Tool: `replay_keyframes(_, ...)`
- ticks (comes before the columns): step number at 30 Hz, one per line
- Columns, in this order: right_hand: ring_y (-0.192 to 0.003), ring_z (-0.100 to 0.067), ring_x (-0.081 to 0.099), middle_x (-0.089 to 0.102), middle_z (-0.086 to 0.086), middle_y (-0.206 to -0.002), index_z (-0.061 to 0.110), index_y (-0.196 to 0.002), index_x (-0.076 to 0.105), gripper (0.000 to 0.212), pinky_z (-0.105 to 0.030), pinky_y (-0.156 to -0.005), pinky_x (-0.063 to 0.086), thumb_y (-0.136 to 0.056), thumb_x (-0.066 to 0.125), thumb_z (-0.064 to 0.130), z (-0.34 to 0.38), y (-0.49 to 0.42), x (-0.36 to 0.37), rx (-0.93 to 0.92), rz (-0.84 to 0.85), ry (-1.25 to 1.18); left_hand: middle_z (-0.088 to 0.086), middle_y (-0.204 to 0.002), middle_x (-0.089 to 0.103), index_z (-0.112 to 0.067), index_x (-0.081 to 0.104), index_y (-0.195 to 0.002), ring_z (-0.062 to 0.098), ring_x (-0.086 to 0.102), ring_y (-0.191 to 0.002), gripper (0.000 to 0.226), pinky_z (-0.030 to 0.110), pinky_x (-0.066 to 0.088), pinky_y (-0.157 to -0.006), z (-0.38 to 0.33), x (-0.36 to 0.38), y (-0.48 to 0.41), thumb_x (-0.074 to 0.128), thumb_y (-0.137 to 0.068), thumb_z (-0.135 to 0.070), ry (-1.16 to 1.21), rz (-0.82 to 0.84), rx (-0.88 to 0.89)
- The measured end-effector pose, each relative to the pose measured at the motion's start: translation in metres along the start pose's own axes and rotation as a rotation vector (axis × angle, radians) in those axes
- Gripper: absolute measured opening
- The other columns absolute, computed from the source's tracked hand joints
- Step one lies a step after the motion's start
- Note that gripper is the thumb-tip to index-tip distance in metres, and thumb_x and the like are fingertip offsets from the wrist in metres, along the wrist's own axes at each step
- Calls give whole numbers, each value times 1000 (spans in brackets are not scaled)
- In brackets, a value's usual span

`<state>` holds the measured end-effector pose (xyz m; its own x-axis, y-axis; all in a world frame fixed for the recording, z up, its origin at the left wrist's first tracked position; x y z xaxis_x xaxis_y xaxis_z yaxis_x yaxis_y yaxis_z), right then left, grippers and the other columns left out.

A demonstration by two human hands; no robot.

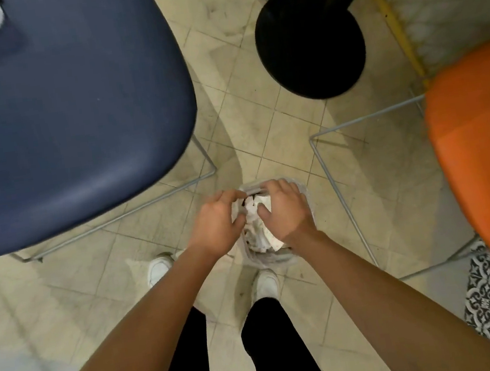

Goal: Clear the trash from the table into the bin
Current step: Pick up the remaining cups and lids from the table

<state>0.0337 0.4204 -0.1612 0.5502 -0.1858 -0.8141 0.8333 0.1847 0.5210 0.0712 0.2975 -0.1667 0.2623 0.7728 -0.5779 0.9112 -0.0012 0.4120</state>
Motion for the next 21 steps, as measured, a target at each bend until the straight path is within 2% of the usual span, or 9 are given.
replay_keyframes(5, -125, -22, 41, 50, -3, -131, 18, -130, 47, 40, -38, -104, 34, -91, 52, 23, 68, -5, -52, -47, -86, -63, 2, -120, 60, -18, 57, -121, 17, 56, -111, 35, 28, 45, -92, -12, -83, 4, 60, -86, -21, 16, -91, 65)
replay_keyframes(9, -125, -21, 40, 51, -2, -131, 18, -130, 48, 40, -38, -104, 33, -90, 53, 23, 119, -12, -82, -64, -123, -92, -1, -111, 63, -20, 59, -115, 17, 58, -103, 32, 34, 48, -88, -16, -141, 3, 62, -83, -21, 17, -175, 95)
replay_keyframes(11, -125, -22, 41, 51, -2, -131, 18, -128, 49, 39, -38, -103, 33, -90, 54, 22, 144, -17, -92, -78, -135, -104, -2, -108, 64, -21, 60, -113, 18, 58, -102, 31, 30, 47, -88, -14, -168, 2, 62, -82, -21, 15, -202, 104)
replay_keyframes(13, -124, -23, 41, 52, -2, -130, 18, -126, 50, 37, -38, -103, 34, -90, 53, 22, 171, -23, -101, -90, -152, -114, -1, -111, 64, -19, 60, -114, 19, 57, -105, 32, 27, 42, -88, -8, -195, -1, 62, -82, -21, -2, -225, 105)
replay_keyframes(21, -123, -26, 42, 53, -5, -128, 16, -126, 50, 37, -40, -102, 35, -90, 52, 25, 250, -52, -124, -143, -164, -104, 4, -115, 62, -16, 59, -115, 24, 55, -110, 32, 33, 43, -93, 24, -277, -12, 63, -84, -23, -16, -307, 39)
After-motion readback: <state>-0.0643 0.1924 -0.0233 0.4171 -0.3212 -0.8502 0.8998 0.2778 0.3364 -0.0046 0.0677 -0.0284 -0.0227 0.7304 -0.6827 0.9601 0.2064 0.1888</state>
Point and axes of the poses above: each hand's wrist, its own y-axis away from the middle knuckle, its own x-axis out of the palm, z = x × y, the point moved 8 cm from there along -y, towards the middle knuckle
